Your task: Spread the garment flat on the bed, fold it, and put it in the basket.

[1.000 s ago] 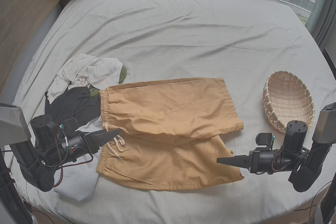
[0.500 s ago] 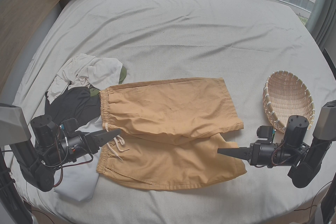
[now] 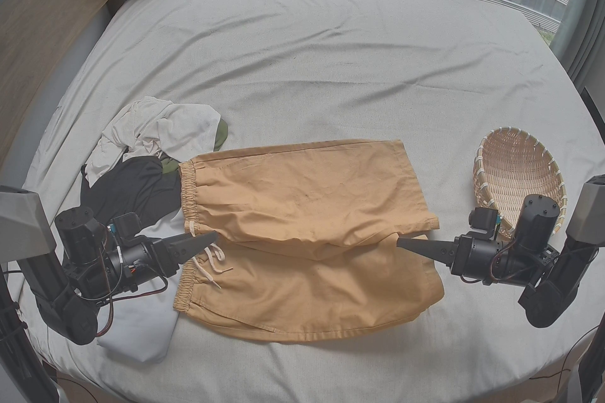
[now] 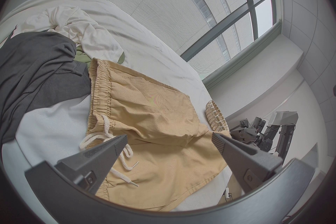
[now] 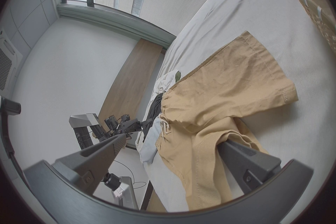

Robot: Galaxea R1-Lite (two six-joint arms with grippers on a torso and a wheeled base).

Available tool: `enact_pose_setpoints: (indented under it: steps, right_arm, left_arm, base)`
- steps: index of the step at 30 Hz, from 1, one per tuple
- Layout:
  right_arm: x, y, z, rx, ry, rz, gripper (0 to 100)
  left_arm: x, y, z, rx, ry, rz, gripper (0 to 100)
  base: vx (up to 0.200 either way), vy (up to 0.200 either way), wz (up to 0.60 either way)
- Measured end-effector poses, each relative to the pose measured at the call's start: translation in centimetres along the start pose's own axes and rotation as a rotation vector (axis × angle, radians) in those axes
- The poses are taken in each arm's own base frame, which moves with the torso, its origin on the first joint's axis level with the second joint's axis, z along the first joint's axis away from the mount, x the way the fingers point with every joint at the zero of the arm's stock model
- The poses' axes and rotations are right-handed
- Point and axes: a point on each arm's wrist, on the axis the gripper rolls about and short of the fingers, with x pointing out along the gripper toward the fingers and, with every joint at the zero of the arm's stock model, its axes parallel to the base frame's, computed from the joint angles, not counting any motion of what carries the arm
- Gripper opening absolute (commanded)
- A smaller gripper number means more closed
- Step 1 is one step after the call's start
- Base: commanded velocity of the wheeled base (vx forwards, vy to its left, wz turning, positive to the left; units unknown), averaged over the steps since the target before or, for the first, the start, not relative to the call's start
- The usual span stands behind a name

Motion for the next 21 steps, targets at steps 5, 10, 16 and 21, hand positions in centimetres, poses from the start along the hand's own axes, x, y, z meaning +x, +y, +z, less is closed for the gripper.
enact_pose_setpoints:
  steps: [5, 10, 16, 21]
  right_arm:
    - [-0.2, 0.0, 0.9, 0.003, -0.04, -0.01, 100]
    - [-0.5, -0.1, 1.6, -0.007, -0.068, -0.016, 100]
    - [-1.2, -1.4, 2.6, -0.007, -0.112, -0.056, 100]
    - [-1.6, -2.5, 2.5, 0.023, -0.117, -0.087, 100]
  left_arm:
    - [0.0, 0.0, 0.0, 0.0, 0.0, 0.001, 100]
    - [0.0, 0.0, 0.0, 0.0, 0.0, 0.001, 100]
    - [0.0, 0.0, 0.0, -0.001, 0.001, 0.001, 100]
    - [0.0, -0.1, -0.1, -0.001, 0.004, -0.001, 100]
  base:
    - [0.0, 0.0, 0.0]
    - [0.0, 0.0, 0.0]
    - [0.0, 0.0, 0.0]
    - [0.0, 0.0, 0.0]
